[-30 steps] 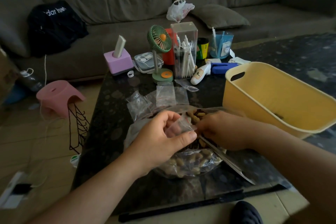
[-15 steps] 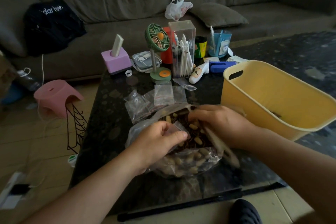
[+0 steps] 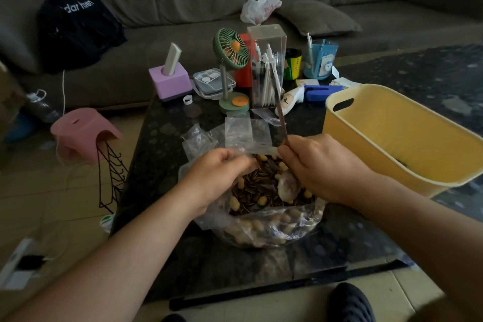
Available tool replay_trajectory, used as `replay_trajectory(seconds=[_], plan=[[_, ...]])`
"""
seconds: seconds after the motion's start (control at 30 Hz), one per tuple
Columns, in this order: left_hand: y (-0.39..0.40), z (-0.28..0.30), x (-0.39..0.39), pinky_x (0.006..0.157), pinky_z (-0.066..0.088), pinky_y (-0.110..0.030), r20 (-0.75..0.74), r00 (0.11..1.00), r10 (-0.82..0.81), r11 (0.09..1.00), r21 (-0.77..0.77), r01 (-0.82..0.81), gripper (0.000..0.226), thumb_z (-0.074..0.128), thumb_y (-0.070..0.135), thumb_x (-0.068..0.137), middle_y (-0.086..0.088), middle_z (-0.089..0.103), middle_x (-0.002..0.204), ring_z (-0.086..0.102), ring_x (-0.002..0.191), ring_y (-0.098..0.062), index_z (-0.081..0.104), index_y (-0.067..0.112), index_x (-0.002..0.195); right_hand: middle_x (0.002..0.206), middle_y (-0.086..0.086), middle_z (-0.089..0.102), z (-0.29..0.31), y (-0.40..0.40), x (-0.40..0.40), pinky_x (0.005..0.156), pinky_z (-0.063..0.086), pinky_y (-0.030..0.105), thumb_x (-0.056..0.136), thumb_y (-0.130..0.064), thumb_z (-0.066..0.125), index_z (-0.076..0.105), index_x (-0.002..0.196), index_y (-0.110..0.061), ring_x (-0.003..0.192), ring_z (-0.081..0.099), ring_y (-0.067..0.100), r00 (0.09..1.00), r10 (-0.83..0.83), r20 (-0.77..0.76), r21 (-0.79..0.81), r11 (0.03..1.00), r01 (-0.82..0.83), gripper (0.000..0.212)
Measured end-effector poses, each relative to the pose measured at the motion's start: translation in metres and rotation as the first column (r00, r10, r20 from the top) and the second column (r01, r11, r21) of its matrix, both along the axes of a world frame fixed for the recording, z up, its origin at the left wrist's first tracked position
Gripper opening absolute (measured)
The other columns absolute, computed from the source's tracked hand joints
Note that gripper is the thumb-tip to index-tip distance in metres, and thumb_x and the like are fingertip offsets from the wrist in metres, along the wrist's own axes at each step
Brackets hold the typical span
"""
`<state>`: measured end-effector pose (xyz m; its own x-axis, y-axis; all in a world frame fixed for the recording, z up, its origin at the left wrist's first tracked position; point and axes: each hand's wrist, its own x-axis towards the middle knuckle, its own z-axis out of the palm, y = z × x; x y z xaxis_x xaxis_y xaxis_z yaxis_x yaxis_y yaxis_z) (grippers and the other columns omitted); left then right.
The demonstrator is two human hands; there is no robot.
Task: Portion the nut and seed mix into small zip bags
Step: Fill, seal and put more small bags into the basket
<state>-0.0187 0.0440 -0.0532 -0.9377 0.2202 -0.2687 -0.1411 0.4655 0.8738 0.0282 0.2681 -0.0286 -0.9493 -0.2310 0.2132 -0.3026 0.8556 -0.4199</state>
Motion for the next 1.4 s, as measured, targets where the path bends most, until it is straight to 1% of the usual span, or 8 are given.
replay_trajectory(seconds=[0.17,0.4,0.57,0.73,0.93,1.1,1.27,1.4], plan=[[0.005,0.001,-0.005,0.102,0.056,-0.042,0.078,0.997,0.009,0.999,-0.043,-0.006,0.035,0.071,0.057,0.083,0.006,0.081,0.096,0.072,0.103,-0.016,0.084,0.026,0.094,0.073,-0.007,0.06,-0.008,-0.015,0.001,0.06,0.044,0.021,0.107,-0.042,0.046,0.061,0.093,-0.018,0.066,0.057,0.008,0.997,0.01,0.079,-0.061,0.998,-0.006,0.032],[0.01,-0.002,-0.008,0.091,0.06,-0.039,0.144,0.989,-0.023,0.982,-0.182,0.05,0.048,0.075,0.064,0.077,0.0,0.08,0.089,0.074,0.091,-0.019,0.081,0.019,0.092,0.074,-0.003,0.063,-0.003,-0.02,-0.001,0.063,0.051,0.031,0.107,-0.043,0.05,0.059,0.085,-0.025,0.065,0.06,0.008,0.976,-0.003,0.219,-0.122,0.992,0.03,0.03],[0.012,-0.007,-0.01,0.079,0.057,-0.035,0.096,0.995,-0.006,0.968,-0.249,0.03,0.037,0.077,0.056,0.082,-0.002,0.077,0.085,0.071,0.087,-0.02,0.078,0.018,0.08,0.071,-0.003,0.066,-0.003,-0.02,0.002,0.055,0.043,0.016,0.108,-0.042,0.05,0.057,0.082,-0.028,0.059,0.062,-0.001,0.939,-0.024,0.342,-0.139,0.987,0.076,0.03],[0.012,0.001,-0.004,0.099,0.057,-0.045,0.204,0.978,0.041,0.994,-0.108,-0.019,0.025,0.074,0.047,0.089,-0.003,0.074,0.099,0.066,0.1,-0.022,0.076,0.022,0.091,0.068,0.0,0.071,-0.014,-0.022,0.003,0.051,0.048,0.015,0.108,-0.034,0.051,0.062,0.088,-0.028,0.054,0.067,0.006,0.918,-0.028,0.396,-0.295,0.943,0.157,0.024],[0.007,0.0,-0.006,0.085,0.056,-0.041,0.369,0.925,0.084,0.981,0.13,-0.141,0.028,0.077,0.044,0.083,-0.002,0.079,0.101,0.07,0.106,-0.025,0.08,0.023,0.101,0.076,0.004,0.073,-0.034,-0.03,0.008,0.056,0.057,0.025,0.108,-0.031,0.053,0.065,0.092,-0.029,0.061,0.071,0.015,0.922,-0.095,0.374,-0.439,0.858,0.267,0.021],[-0.001,0.008,-0.002,0.089,0.056,-0.04,0.513,0.851,-0.114,0.941,0.33,-0.073,0.032,0.066,0.042,0.092,0.0,0.068,0.095,0.063,0.091,-0.018,0.073,0.019,0.113,0.078,0.005,0.074,-0.036,-0.027,0.008,0.061,0.061,0.029,0.11,-0.032,0.049,0.067,0.099,-0.018,0.06,0.07,0.015,0.842,-0.14,0.521,-0.493,0.756,0.431,0.026],[-0.017,0.021,-0.008,0.096,0.057,-0.05,0.355,0.935,-0.011,0.979,0.195,-0.062,0.037,0.074,0.042,0.087,-0.003,0.074,0.115,0.066,0.115,-0.022,0.078,0.015,0.113,0.077,0.008,0.068,-0.028,-0.016,0.006,0.062,0.059,0.03,0.112,-0.029,0.045,0.066,0.099,-0.013,0.066,0.065,0.02,0.8,-0.08,0.595,-0.551,0.684,0.478,0.03],[-0.023,0.016,-0.004,0.087,0.059,-0.039,0.044,0.999,0.006,0.992,-0.13,0.0,0.044,0.081,0.058,0.071,0.006,0.077,0.101,0.071,0.101,-0.015,0.078,0.028,0.103,0.08,0.01,0.067,-0.017,-0.012,0.008,0.059,0.055,0.025,0.112,-0.028,0.044,0.066,0.101,-0.01,0.068,0.063,0.021,0.79,-0.006,0.613,-0.546,0.719,0.429,0.031]])
